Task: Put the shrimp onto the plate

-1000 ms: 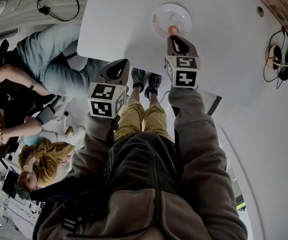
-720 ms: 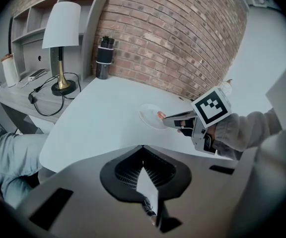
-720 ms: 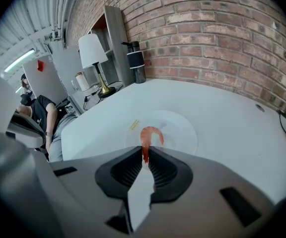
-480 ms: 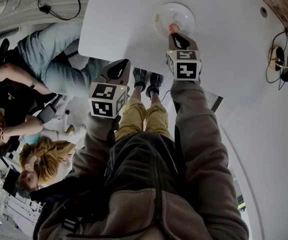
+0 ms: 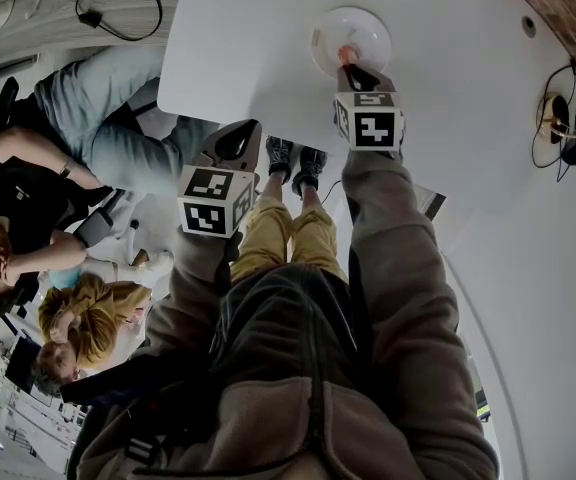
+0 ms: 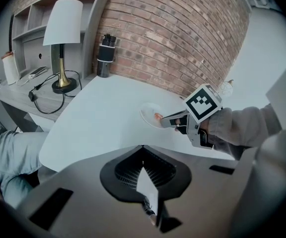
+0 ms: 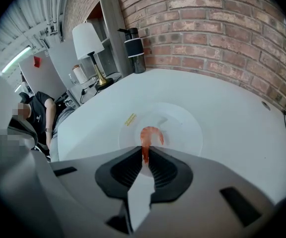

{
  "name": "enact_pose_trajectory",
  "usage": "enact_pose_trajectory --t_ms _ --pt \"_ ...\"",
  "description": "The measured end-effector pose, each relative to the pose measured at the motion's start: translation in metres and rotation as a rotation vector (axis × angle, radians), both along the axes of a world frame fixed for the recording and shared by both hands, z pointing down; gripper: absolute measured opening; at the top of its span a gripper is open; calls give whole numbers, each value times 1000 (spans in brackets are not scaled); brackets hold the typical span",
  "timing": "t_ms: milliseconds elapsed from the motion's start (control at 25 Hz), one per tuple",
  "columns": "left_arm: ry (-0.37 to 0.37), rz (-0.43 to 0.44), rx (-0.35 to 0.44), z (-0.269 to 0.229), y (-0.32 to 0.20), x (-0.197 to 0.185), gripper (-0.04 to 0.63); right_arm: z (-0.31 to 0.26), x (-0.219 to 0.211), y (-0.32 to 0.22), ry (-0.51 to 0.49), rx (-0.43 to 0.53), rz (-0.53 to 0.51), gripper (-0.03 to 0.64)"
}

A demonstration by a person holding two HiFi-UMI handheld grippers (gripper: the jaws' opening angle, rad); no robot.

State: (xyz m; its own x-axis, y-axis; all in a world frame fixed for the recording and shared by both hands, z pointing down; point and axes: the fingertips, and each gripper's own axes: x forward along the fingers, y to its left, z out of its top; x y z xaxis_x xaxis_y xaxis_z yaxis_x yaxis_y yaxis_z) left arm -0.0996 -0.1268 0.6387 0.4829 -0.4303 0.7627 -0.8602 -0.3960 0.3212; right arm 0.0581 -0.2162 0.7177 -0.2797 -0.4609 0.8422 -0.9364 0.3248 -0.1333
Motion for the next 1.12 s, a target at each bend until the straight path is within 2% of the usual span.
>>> enact_pose_trajectory --t_ms 680,1120 --pt "9 -3 -1 -3 -4 -2 5 6 3 -5 -49 -77 48 38" --pt "10 -11 7 -8 -5 -7 6 6 0 -5 -65 -84 38 38"
